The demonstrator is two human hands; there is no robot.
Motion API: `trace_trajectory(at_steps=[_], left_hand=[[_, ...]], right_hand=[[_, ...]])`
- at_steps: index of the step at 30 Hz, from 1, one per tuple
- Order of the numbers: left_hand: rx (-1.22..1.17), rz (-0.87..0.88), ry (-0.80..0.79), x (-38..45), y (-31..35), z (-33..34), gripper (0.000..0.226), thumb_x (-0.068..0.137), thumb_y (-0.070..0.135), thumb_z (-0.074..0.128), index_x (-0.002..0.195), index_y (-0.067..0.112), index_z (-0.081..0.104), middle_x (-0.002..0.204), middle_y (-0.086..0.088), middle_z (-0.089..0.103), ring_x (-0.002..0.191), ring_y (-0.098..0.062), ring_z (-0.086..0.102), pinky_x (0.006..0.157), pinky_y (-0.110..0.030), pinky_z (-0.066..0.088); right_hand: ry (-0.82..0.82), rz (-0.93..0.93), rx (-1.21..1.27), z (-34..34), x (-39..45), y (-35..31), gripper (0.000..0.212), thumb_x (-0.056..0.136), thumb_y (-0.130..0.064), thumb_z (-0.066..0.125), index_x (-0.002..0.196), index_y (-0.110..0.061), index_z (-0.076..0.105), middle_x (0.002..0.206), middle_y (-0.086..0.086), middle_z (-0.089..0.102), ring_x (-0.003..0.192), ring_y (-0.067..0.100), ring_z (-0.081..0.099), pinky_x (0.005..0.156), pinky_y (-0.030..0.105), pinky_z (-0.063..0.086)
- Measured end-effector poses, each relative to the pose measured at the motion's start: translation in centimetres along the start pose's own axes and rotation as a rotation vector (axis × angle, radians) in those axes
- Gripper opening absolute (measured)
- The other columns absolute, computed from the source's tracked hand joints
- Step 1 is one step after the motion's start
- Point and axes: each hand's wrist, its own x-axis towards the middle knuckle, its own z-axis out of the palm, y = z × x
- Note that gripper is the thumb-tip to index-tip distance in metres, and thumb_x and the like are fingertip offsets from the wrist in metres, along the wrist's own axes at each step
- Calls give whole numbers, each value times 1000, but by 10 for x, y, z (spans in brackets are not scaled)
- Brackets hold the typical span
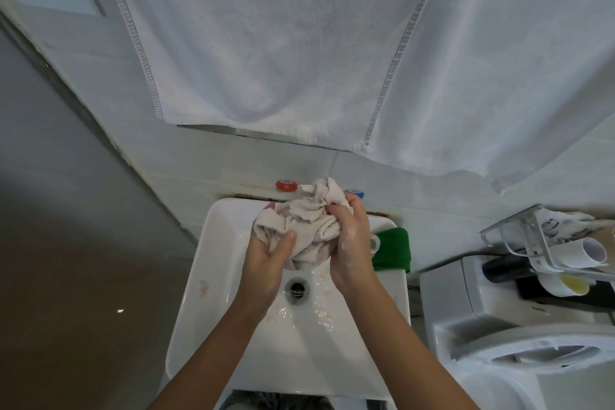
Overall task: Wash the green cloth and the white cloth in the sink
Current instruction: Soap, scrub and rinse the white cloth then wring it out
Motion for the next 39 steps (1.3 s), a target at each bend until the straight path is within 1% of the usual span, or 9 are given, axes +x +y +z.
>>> trace_trajectory(at_steps=[3,9,14,20,22,24,29,33,39], left_hand=[[78,90,129,0,4,12,47,87,21,57,132,14,47,123,1,61,111,-4,60,86,-16,50],[272,144,488,32,27,16,20,91,27,60,94,7,65,80,4,67,75,-3,68,60,-10,48],[442,232,293,6,27,37,34,85,52,54,65,24,54,57,8,58,54,-3,56,55,-17,46],[598,147,376,30,13,17,37,94,36,53,62,18,52,54,4,54,54,-11,56,52,-19,40],[676,181,362,11,2,25,33,94,28,56,65,14,52,53,4,52,50,-5,53,52,-16,37],[635,169,343,13,-1,22,35,94,26,57,61,16,50,50,9,48,45,-2,50,50,-10,36],[508,35,446,43,8,12,42,95,32,55,57,15,48,53,-4,54,52,-13,51,54,-30,41],[485,38,446,21,13,30,41,94,34,55,57,18,50,53,0,56,49,-9,54,50,-21,44],[461,-8,399,48,19,5,39,95,34,54,60,18,48,55,0,52,56,-16,53,56,-30,43]], right_hand=[[69,-83,-160,3,-4,10,32,70,-29,70,95,-18,52,94,10,64,86,21,64,76,35,54],[-24,-241,-428,16,-28,28,35,72,-39,69,79,-10,51,76,11,59,70,18,59,64,37,52],[155,-181,-302,28,5,11,31,89,-15,63,61,-16,48,55,-7,46,55,5,42,57,23,38],[70,5,-230,25,-12,30,31,88,-24,66,74,3,61,64,10,55,62,20,54,60,31,44],[90,30,-266,24,1,26,27,90,-19,63,68,-6,60,60,5,54,61,19,52,61,31,43],[117,54,-264,26,6,27,27,92,-15,61,64,-15,60,58,1,56,59,16,54,61,30,45],[60,81,-240,31,-10,31,26,94,-10,57,69,-14,62,58,-1,60,59,13,58,57,22,47],[136,50,-242,37,8,19,21,93,-15,59,72,-12,60,60,3,56,57,16,54,55,26,44],[-36,23,-302,27,-20,30,20,94,-8,54,81,-8,69,72,5,67,68,13,63,66,27,51]])
